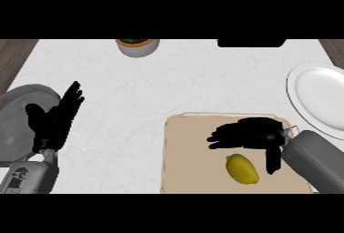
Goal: Pick the lemon from the tray and place it in the plate
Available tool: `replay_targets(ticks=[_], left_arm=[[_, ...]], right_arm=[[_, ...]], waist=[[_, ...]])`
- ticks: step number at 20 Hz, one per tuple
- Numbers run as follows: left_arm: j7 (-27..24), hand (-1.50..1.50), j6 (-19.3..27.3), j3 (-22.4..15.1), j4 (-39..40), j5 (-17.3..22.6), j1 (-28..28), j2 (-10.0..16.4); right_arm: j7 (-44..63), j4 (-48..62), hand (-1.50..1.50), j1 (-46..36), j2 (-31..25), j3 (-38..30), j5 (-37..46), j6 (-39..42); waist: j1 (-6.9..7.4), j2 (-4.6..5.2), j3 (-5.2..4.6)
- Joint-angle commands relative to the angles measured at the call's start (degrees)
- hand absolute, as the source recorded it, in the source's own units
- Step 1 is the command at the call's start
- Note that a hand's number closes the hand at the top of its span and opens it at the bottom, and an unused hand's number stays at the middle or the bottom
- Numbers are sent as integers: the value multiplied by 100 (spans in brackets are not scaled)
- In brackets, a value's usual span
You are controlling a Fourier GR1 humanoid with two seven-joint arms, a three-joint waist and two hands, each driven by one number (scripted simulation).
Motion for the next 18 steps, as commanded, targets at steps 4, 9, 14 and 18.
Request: replay_targets(ticks=[4, 9, 14, 18], left_arm=[[-20, 0, -203, 222, 275, -81, -143, -109], [85, 0, -417, 399, -108, -110, 85, -43], [474, 0, -48, 139, -340, -458, -38, -382], [-100, 0, -234, 287, 34, -406, 18, -368]], right_arm=[[82, 233, -150, 189, 597, -126, 870, 123], [-112, -176, -150, 536, 500, -504, 1214, 229], [-112, -32, -150, 570, 675, -399, 1724, 175], [-512, 54, 150, 386, 711, -43, 1920, 250]], waist=[[5, 10, 0], [-7, -2, 0], [-9, -3, 1], [8, 7, -1]])
